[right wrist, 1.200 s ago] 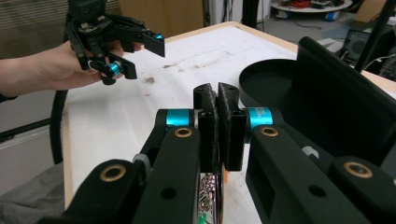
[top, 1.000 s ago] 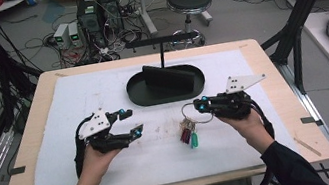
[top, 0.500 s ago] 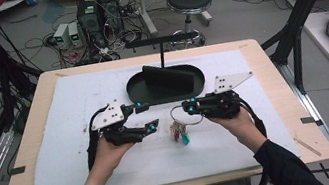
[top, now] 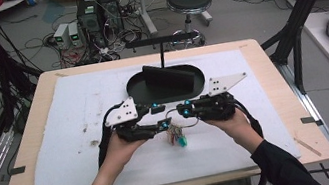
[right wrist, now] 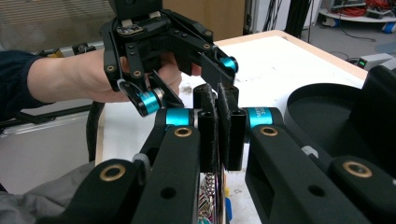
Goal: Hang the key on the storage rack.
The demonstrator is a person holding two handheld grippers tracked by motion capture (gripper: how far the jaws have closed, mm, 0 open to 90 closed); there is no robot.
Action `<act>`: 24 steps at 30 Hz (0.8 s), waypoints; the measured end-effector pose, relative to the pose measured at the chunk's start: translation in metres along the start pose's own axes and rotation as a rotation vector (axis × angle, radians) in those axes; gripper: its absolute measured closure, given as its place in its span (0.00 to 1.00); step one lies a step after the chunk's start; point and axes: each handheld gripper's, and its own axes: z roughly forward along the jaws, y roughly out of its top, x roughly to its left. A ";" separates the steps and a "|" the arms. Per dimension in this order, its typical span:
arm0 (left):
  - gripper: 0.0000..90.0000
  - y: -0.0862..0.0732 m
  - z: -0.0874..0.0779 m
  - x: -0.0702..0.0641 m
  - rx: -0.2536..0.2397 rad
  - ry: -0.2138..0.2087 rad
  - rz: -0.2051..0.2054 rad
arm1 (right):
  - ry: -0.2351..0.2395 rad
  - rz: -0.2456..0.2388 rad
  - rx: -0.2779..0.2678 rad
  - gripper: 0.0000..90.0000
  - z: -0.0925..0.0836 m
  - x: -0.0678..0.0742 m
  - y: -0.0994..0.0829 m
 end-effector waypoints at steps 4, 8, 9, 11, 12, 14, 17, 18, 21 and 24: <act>0.65 -0.001 0.004 0.000 0.021 0.000 0.001 | 0.002 0.001 -0.001 0.97 0.000 0.001 0.000; 0.71 -0.001 0.006 0.000 0.024 -0.001 0.008 | 0.006 0.002 0.002 0.97 0.000 0.001 0.000; 0.74 -0.001 0.007 0.000 0.027 0.000 0.011 | 0.007 -0.001 0.002 0.97 0.000 0.001 0.000; 0.78 -0.001 0.007 0.000 0.035 -0.005 0.018 | 0.008 0.004 0.003 0.97 0.000 0.001 0.000; 0.80 -0.001 0.007 0.000 0.035 -0.005 0.018 | 0.008 0.004 0.003 0.97 0.000 0.001 0.000; 0.85 -0.001 0.007 -0.001 0.039 -0.006 0.031 | 0.006 0.004 0.004 0.97 0.000 0.001 0.000; 0.91 -0.001 0.006 -0.001 0.038 -0.007 0.032 | 0.010 0.000 0.006 0.97 0.000 0.001 0.000; 0.93 -0.001 0.006 -0.001 0.038 -0.007 0.032 | 0.010 0.000 0.006 0.97 0.000 0.001 0.000; 0.95 -0.001 0.006 -0.001 0.036 -0.009 0.031 | 0.010 -0.002 0.004 0.97 0.001 0.002 0.000; 0.95 -0.001 0.006 -0.002 0.044 -0.003 0.041 | 0.010 0.000 0.005 0.97 0.000 0.001 0.000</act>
